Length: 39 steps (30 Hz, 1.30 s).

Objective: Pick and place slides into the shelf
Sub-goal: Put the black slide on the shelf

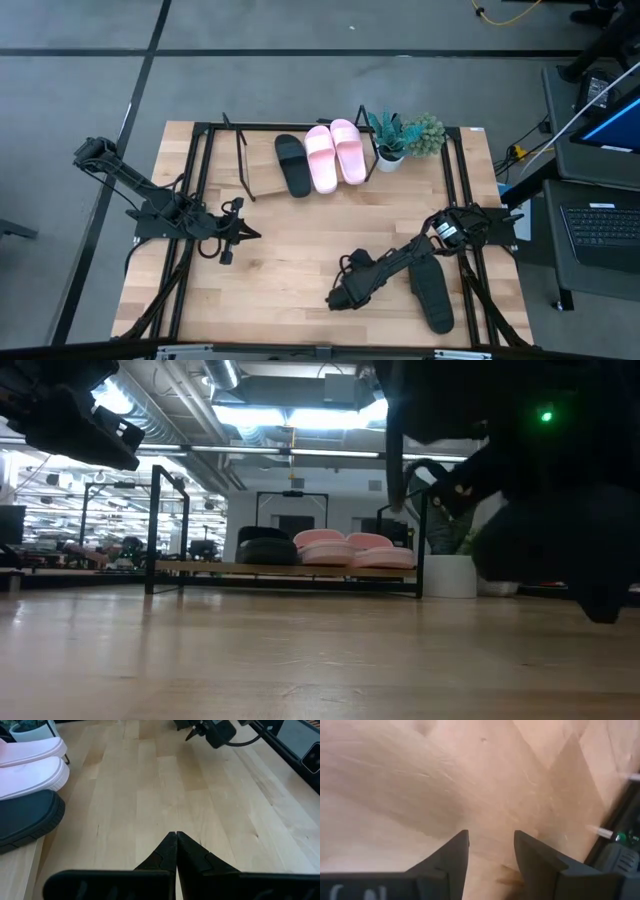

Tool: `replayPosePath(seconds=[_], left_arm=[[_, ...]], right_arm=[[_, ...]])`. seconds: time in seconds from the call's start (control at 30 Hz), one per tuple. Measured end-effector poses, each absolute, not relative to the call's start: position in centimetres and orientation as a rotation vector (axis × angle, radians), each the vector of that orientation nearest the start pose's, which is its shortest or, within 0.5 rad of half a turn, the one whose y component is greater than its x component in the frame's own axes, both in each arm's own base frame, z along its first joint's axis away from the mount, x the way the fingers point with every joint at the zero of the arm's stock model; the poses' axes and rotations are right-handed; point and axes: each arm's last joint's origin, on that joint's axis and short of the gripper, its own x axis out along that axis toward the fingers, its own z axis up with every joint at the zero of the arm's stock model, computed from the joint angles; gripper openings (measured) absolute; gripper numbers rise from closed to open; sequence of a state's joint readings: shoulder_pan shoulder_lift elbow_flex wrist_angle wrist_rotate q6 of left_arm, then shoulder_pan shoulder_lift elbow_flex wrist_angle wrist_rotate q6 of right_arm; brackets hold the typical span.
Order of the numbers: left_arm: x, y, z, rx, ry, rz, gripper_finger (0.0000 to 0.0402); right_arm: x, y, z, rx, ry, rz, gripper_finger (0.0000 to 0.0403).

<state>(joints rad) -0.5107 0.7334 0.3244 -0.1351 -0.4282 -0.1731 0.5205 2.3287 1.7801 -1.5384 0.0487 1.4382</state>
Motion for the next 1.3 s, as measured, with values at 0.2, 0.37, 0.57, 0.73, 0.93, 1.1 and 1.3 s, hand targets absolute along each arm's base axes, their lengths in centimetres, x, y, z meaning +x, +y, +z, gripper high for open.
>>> replayPosePath(seconds=[0.2,0.37,0.57,0.73,0.93,1.1,1.3], left_arm=[[13.9,-6.4,18.9,0.076,0.489,-0.038,0.0000],[13.9,-6.4,18.9,0.077,0.489,-0.038,0.0000],[13.9,-6.4,18.9,0.076,0.489,-0.038,0.0000],[13.9,-6.4,18.9,0.077,0.491,-0.038,0.0000],[13.9,-6.4,18.8,0.081,0.497,-0.037,0.0000],[13.9,-6.4,18.8,0.081,0.499,-0.037,0.0000],[13.9,-6.4,18.8,0.082,0.499,-0.037,0.0000]], right_arm=[[34.4,19.6,13.7,0.319,1.689,-1.062,0.0160],[34.2,19.4,13.9,0.301,1.706,-1.081,0.0159],[35.1,19.4,14.9,0.354,1.704,-1.030,0.0159],[36.2,19.7,16.5,0.396,1.677,-0.959,0.0159],[36.7,19.9,17.5,0.447,1.685,-0.912,0.0159],[36.7,20.2,17.7,0.533,1.768,-0.877,0.0140],[36.3,20.5,18.6,0.640,1.858,-0.831,0.0092]])
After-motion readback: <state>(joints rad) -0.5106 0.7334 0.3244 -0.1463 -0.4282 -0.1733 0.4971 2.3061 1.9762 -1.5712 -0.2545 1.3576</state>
